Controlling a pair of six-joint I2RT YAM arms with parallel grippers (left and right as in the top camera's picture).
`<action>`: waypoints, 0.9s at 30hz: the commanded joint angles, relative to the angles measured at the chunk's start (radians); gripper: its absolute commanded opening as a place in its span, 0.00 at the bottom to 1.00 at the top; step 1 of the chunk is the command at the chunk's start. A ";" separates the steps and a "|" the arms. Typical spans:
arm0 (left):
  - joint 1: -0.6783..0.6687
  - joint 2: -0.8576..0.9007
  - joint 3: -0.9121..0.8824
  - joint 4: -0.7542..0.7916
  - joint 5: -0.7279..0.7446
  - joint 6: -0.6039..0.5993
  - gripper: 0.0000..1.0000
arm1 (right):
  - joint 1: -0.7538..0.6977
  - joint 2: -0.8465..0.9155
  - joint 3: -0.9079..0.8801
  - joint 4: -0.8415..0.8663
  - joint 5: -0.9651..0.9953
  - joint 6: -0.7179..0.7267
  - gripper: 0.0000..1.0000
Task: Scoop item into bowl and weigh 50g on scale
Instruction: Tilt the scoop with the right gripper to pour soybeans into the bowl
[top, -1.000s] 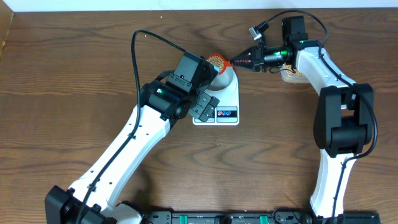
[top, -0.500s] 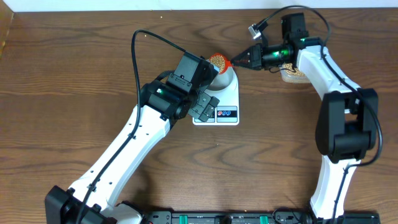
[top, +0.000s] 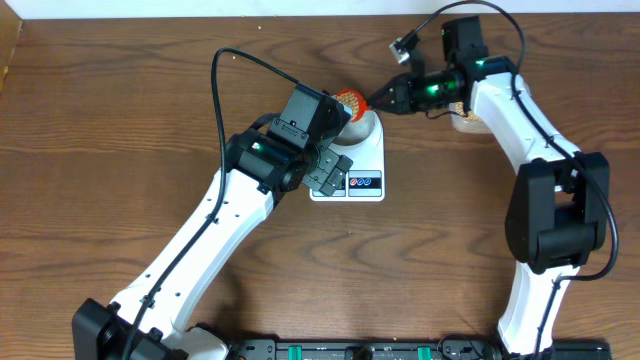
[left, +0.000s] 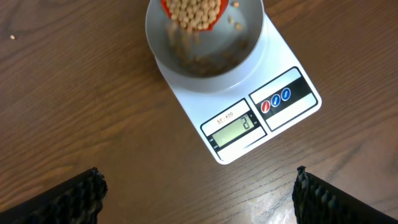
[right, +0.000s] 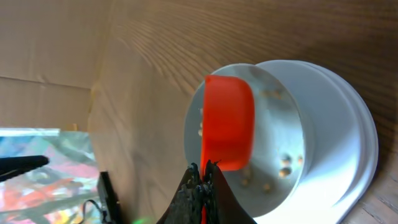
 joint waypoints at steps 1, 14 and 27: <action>0.004 0.001 -0.008 -0.004 -0.005 -0.009 0.98 | 0.018 -0.024 0.003 0.001 0.032 -0.029 0.01; 0.004 0.001 -0.008 -0.004 -0.005 -0.009 0.98 | 0.019 -0.090 0.003 -0.008 0.104 -0.046 0.01; 0.004 0.001 -0.008 -0.004 -0.005 -0.009 0.98 | 0.020 -0.108 0.003 -0.025 0.116 -0.063 0.01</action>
